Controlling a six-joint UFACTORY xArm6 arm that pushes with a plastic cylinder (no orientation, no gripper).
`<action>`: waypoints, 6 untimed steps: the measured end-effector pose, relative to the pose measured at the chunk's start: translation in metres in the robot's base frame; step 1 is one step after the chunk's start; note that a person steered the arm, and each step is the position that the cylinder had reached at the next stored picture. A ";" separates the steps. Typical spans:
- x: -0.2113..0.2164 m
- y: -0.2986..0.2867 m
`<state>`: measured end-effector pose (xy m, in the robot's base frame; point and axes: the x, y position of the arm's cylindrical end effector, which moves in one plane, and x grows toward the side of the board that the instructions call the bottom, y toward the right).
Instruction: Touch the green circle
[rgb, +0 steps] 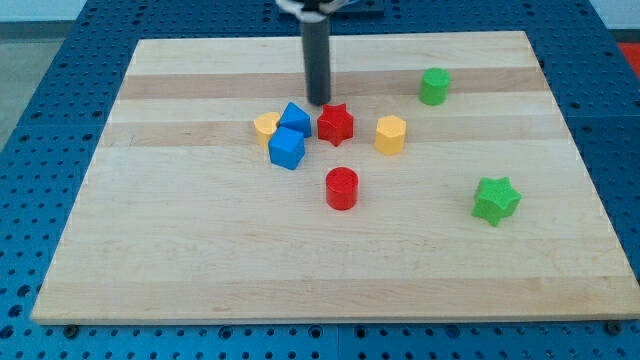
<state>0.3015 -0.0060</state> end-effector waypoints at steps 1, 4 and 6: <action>-0.062 0.079; -0.051 0.211; 0.028 0.168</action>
